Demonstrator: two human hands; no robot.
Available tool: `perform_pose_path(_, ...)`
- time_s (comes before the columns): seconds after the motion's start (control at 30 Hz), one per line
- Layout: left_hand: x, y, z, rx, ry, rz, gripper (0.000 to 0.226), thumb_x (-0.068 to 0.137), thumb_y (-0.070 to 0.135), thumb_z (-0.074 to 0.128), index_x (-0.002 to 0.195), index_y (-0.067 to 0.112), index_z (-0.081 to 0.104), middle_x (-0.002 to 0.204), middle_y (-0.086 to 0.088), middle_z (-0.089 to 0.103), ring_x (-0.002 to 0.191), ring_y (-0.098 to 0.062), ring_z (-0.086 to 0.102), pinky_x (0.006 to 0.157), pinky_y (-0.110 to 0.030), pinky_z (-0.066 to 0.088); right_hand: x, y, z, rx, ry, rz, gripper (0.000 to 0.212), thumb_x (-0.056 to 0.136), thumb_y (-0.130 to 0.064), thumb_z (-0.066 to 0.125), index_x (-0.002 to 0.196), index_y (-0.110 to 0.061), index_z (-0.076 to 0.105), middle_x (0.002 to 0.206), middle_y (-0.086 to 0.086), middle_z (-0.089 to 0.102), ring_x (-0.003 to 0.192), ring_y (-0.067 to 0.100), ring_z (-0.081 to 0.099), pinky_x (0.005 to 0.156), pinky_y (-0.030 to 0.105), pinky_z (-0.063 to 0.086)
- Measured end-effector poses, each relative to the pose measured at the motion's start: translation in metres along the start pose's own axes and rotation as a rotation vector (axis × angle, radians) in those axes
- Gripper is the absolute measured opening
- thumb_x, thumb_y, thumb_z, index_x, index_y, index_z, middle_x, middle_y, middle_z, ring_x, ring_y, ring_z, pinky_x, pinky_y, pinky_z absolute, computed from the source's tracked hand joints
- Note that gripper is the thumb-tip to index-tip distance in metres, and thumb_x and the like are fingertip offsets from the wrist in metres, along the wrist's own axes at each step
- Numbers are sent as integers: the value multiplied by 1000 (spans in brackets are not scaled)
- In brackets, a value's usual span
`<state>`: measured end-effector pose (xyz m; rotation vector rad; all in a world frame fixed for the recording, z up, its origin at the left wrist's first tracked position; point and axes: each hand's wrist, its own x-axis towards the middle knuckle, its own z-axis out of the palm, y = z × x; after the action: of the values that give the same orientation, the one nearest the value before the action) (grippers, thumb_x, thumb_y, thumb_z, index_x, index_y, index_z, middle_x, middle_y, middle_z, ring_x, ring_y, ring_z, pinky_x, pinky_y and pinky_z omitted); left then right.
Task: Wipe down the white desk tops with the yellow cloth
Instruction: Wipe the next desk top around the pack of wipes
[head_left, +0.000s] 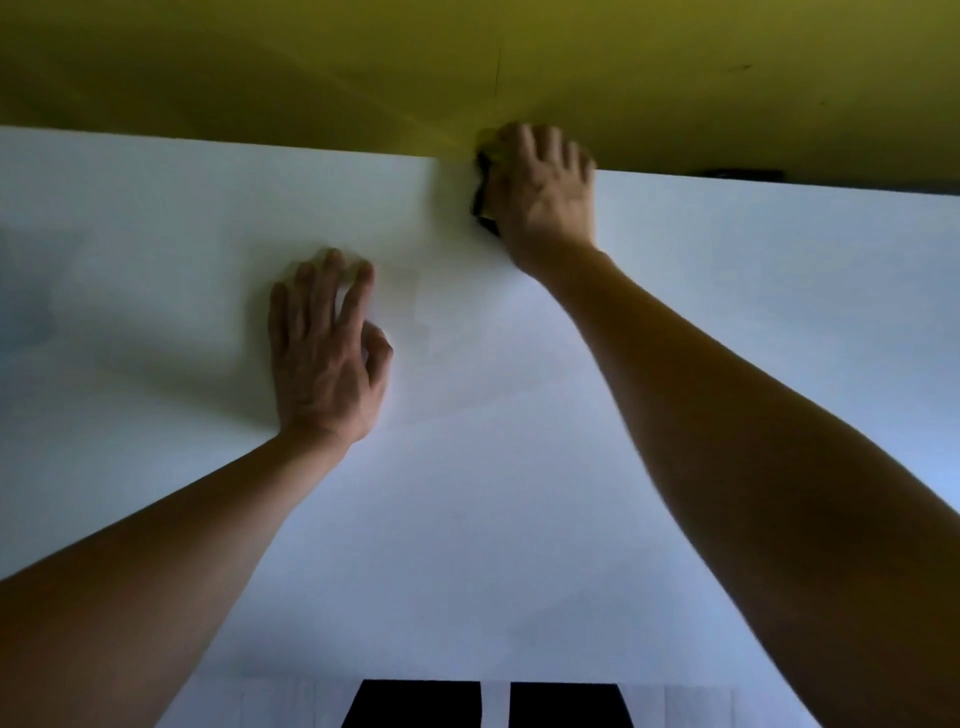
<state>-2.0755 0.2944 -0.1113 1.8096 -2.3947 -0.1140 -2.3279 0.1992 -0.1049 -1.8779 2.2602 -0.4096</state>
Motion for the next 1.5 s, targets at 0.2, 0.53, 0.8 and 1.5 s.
perform_pose_path(0.2,2,40,-1,-29,11,-63,62,98,22,41,159,6,37,167,-18,32,155,-40,29,129,-52,18,-14,113,-41,-67,8,116,41,100,-32,40,134,-11,48,123,19,54,116,37,49,106,45,31)
perform_pose_path(0.53,-6,245,27,-182,-130,168,69,99,33,37,159,0,35,169,-20,27,157,-37,24,130,-51,15,-1,101,-40,-85,-63,21,46,101,-42,33,132,-12,50,123,18,54,112,38,51,95,45,35)
perform_pose_path(0.8,-6,250,35,-125,-60,151,69,93,29,45,154,-2,43,164,-22,37,155,-38,30,129,-52,22,12,67,-27,-18,-163,-182,43,106,-43,32,140,-20,43,129,10,52,117,32,50,95,40,33)
perform_pose_path(1.5,-8,252,41,-95,1,145,70,92,26,46,158,3,38,168,-16,32,156,-35,29,129,-53,19,2,98,-37,-14,-124,-142,39,105,-42,34,133,-19,47,123,9,55,112,32,52,91,41,33)
